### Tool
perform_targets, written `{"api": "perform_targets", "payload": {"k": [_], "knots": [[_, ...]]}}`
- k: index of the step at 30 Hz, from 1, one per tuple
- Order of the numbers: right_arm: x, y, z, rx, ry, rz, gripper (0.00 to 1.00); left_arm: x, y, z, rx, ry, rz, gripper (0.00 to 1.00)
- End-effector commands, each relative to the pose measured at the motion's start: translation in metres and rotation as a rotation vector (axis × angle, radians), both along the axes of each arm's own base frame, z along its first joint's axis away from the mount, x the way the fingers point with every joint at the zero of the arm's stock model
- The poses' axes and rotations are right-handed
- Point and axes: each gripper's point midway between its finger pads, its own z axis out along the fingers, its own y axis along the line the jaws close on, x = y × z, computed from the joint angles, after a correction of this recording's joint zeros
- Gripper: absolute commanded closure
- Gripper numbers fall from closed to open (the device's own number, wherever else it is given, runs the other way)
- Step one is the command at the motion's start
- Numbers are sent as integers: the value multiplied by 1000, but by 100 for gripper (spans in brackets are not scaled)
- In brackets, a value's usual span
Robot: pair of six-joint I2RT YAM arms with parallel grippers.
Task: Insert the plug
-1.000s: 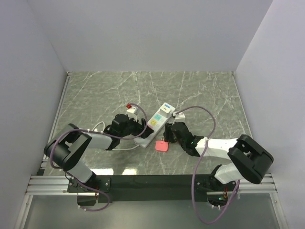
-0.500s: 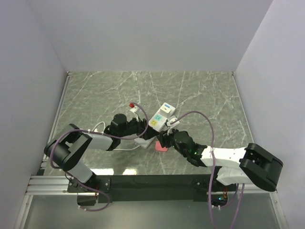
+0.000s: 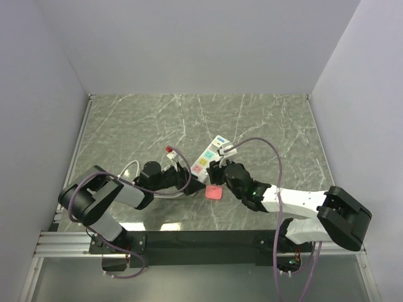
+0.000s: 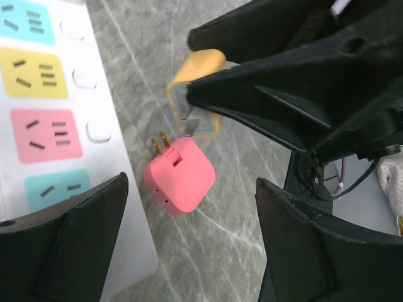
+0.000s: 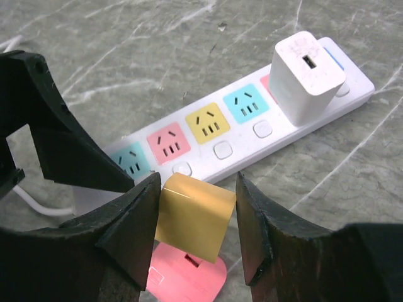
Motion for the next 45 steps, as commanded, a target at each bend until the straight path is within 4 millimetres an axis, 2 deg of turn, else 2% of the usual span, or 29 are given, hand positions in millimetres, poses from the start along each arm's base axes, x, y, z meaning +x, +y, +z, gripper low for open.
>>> {"api": "perform_targets", "payload": {"k": [1, 7, 15, 18, 22, 34, 40, 45], "knots": [[11, 8, 20, 64, -4, -28, 49, -2, -8, 34, -92, -144, -45, 12], [7, 18, 25, 105, 27, -1, 49, 7, -18, 44, -138, -156, -20, 12], [-4, 24, 37, 177, 53, 47, 50, 22, -30, 45, -168, -138, 21, 13], [-7, 26, 38, 187, 63, 60, 50, 22, -36, 48, -178, -136, 5, 20], [-9, 27, 38, 195, 76, 73, 50, 24, -41, 50, -186, -142, 6, 22], [-12, 29, 30, 209, 110, 95, 50, 27, -49, 60, -219, -156, 15, 40], [-10, 27, 26, 214, 122, 93, 50, 28, -47, 67, -251, -156, 30, 33], [-10, 29, 24, 216, 131, 102, 50, 30, -47, 73, -285, -158, 42, 33]]}}
